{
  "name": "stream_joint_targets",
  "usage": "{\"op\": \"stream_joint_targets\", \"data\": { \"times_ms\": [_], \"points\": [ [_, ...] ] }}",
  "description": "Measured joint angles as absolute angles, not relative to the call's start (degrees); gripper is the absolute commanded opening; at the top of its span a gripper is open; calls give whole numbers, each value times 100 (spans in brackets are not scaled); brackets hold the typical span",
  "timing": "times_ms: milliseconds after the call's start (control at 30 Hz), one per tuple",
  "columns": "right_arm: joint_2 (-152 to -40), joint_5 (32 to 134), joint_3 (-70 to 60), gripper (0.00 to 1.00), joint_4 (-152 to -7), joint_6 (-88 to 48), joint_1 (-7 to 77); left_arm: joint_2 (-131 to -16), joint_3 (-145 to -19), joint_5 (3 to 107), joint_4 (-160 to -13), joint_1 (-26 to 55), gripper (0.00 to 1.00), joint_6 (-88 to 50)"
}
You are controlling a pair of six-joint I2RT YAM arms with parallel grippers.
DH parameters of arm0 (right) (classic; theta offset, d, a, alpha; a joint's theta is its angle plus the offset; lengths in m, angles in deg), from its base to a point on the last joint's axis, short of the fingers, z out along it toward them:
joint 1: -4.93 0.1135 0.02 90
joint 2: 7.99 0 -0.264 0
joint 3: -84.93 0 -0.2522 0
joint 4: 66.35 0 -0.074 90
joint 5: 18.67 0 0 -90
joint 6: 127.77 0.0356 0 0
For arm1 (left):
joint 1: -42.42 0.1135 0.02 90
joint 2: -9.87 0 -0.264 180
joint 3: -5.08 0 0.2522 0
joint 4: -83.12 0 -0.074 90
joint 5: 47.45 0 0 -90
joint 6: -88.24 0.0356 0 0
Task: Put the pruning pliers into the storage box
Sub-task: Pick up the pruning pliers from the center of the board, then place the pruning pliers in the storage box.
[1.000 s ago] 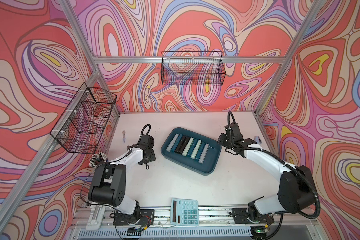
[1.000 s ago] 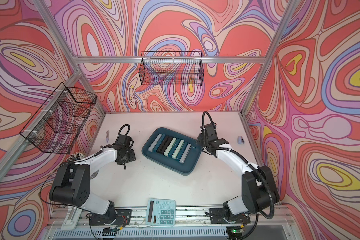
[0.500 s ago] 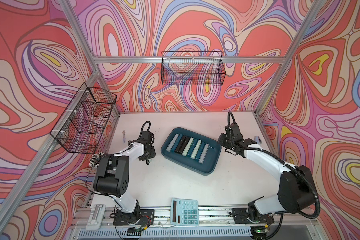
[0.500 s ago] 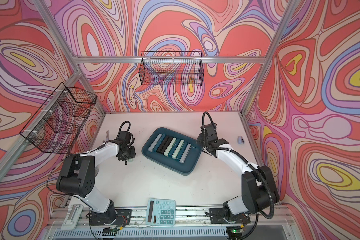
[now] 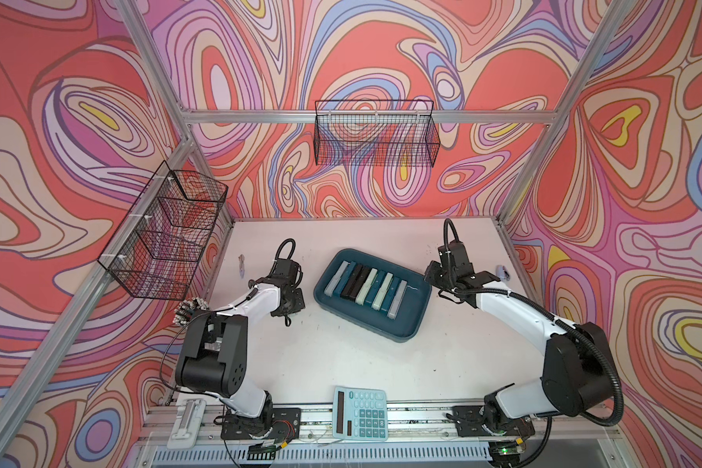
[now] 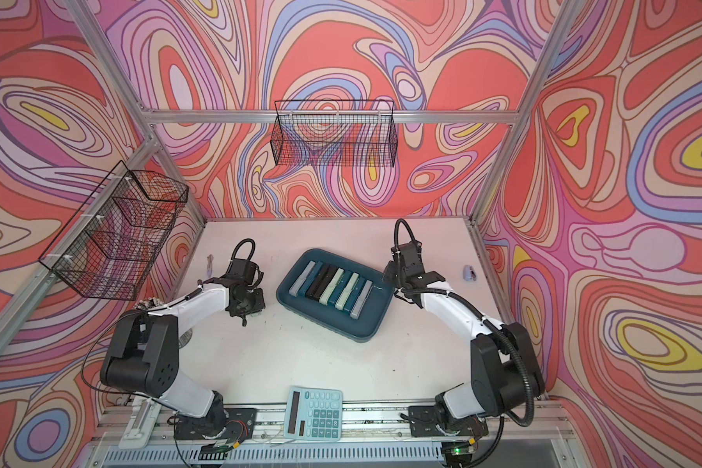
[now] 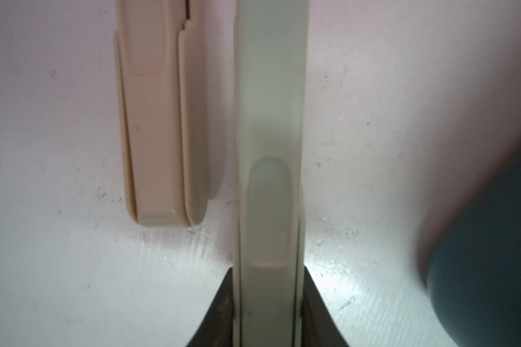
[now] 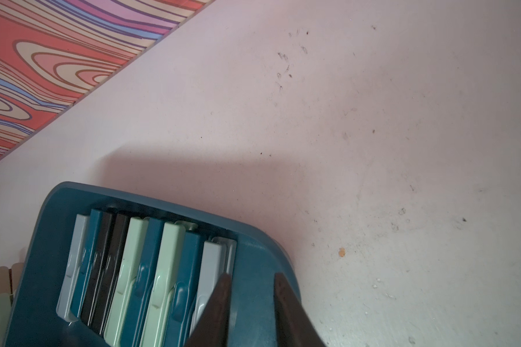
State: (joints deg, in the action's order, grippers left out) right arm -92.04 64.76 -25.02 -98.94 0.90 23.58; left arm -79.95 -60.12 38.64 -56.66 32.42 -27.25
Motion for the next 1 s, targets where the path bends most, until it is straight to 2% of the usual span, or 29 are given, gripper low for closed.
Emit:
{"op": "stream_joint_targets", "data": {
  "times_ms": [300, 533, 733, 1000],
  "points": [
    [-9136, 6474, -2644, 26, -9899, 88, 2358, -6908, -6272, 3652, -5400, 2695, 13, -2504],
    [-9136, 6485, -2648, 26, -9888, 90, 2358, -6487, -7031, 3526, -5046, 2192, 14, -2316],
    [-9125, 6480, -2648, 26, -9872, 90, 2358, -6605, -7313, 3537, -4982, 1570, 14, -2301],
    [-8699, 6393, -2792, 27, -9894, 103, 2334, -7669, -8281, 3519, -5052, 418, 14, -2367]
  ]
}}
